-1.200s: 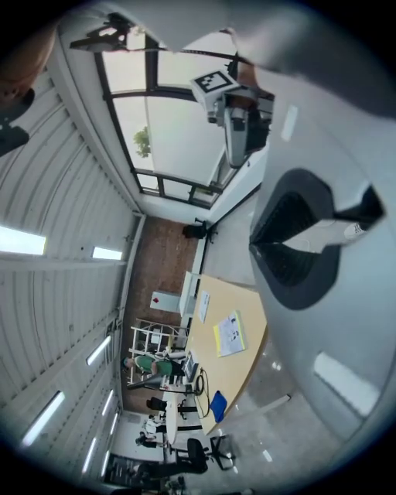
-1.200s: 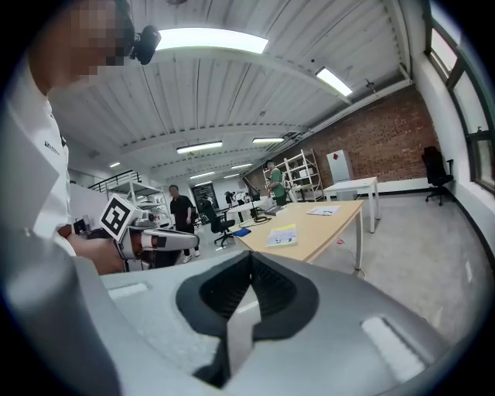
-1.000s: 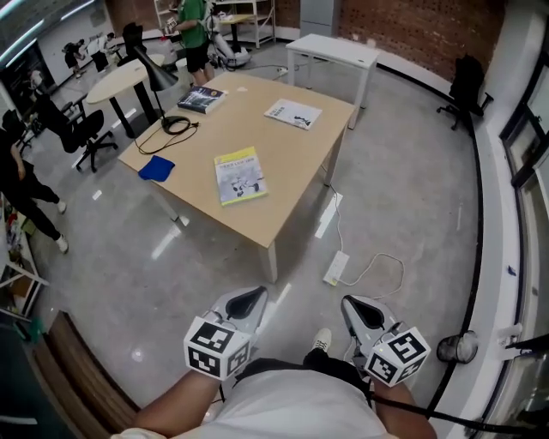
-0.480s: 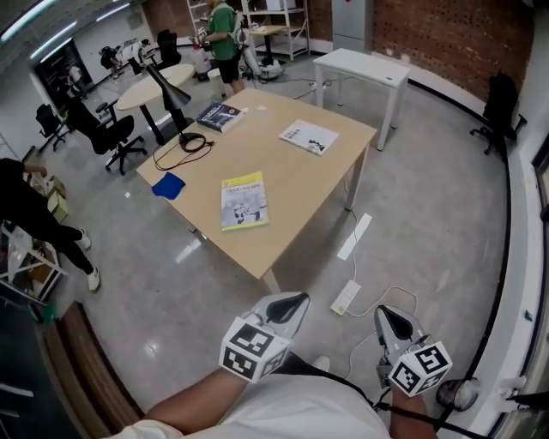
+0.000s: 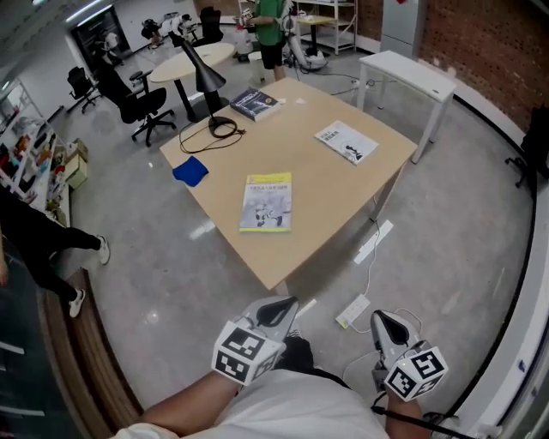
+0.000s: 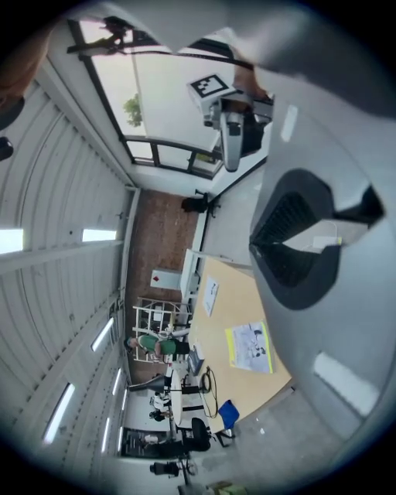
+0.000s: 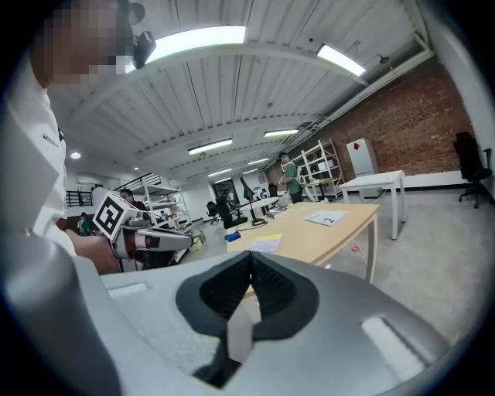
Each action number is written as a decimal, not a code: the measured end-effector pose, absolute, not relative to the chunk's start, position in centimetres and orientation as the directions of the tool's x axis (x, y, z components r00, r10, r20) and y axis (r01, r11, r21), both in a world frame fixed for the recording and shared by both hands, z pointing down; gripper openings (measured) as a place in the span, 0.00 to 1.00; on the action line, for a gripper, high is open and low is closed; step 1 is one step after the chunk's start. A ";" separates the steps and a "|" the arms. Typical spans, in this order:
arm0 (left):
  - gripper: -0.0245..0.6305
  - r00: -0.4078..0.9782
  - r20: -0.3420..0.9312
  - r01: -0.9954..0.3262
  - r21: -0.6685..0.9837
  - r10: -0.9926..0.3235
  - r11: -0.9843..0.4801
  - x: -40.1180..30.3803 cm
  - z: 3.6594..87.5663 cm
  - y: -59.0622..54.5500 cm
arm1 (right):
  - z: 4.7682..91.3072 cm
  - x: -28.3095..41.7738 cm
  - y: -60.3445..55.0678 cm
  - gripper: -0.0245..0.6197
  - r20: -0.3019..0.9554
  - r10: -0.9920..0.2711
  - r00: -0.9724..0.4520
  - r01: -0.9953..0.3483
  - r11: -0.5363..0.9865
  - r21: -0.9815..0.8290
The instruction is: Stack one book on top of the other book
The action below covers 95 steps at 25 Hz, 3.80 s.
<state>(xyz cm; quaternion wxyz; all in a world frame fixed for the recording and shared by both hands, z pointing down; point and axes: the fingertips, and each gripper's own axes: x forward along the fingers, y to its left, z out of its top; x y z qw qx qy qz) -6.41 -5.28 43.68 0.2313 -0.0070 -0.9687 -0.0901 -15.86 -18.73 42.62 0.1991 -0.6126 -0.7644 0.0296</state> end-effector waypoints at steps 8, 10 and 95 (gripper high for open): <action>0.05 -0.911 0.409 0.157 0.214 0.057 0.964 -11.3 44.4 3.2 | 43.3 -21.0 -9.6 0.04 0.343 0.937 -0.066 0.958 0.156 -0.241; 0.05 -0.910 0.406 0.183 0.221 0.080 0.958 -11.8 44.6 5.6 | 43.7 -21.9 -6.9 0.04 0.364 0.931 -0.037 0.964 0.130 -0.234; 0.32 -0.632 0.771 0.577 0.399 0.080 0.713 -8.4 67.9 18.7 | 67.1 -21.1 12.2 0.36 0.724 0.617 0.309 0.900 0.056 -0.432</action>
